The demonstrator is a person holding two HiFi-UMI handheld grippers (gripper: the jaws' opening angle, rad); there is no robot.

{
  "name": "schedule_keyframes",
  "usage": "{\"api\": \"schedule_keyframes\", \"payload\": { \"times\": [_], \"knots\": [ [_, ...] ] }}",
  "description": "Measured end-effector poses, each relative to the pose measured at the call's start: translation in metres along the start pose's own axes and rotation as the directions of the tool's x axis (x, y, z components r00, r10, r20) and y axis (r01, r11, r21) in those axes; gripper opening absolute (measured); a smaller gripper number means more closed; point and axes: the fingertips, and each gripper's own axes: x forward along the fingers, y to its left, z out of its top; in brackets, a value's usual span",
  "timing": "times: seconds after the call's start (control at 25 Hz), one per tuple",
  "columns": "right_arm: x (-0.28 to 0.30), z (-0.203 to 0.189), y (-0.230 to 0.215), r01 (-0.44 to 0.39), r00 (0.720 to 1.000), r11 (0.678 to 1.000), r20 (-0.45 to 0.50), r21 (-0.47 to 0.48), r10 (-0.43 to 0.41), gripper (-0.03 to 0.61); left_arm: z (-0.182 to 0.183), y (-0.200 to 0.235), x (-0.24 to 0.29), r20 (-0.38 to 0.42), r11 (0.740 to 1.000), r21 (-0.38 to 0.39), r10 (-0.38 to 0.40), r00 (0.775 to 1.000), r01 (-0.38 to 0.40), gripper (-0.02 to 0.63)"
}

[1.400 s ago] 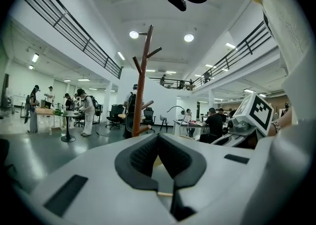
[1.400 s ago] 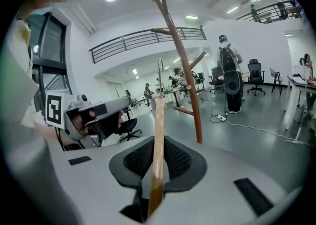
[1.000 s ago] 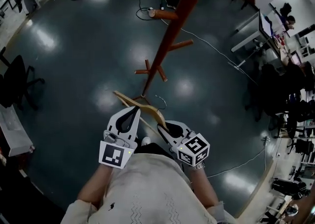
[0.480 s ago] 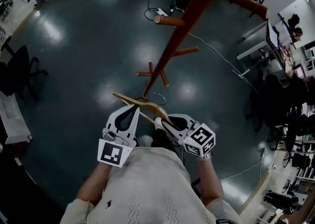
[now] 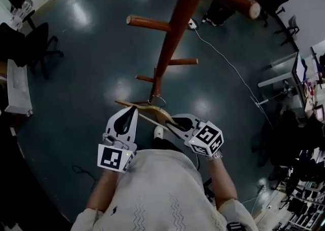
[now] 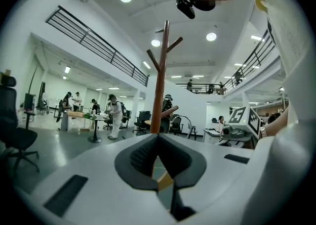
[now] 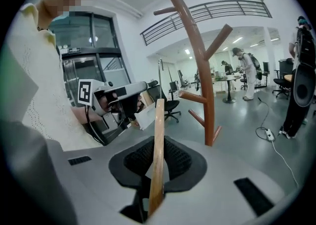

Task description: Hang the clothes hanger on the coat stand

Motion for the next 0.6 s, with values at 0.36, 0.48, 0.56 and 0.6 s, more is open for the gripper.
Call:
{"api": "schedule_keyframes", "payload": {
  "times": [0.36,0.48,0.56,0.6],
  "knots": [
    [-0.012,-0.017,-0.061,-0.152,0.987,0.987,-0.059,-0.058,0.149,0.069,-0.015,-0.035,0.002,-0.032,0.978,0.005,0.211,0.977,-0.211,0.012],
    [-0.003,-0.021,-0.083,-0.165,0.984,0.985,-0.071,-0.051,0.161,0.069,-0.019,-0.035,-0.001,-0.039,0.969,0.011,0.247,0.968,-0.247,0.012],
    [0.008,-0.024,-0.092,-0.191,0.979,0.981,-0.076,-0.034,0.188,0.069,-0.021,-0.033,-0.005,-0.051,0.963,0.014,0.268,0.962,-0.268,0.012],
    [0.014,-0.026,-0.096,-0.205,0.976,0.978,-0.075,-0.024,0.203,0.069,-0.022,-0.033,-0.006,-0.059,0.961,0.018,0.276,0.96,-0.275,0.012]
  ]
}}
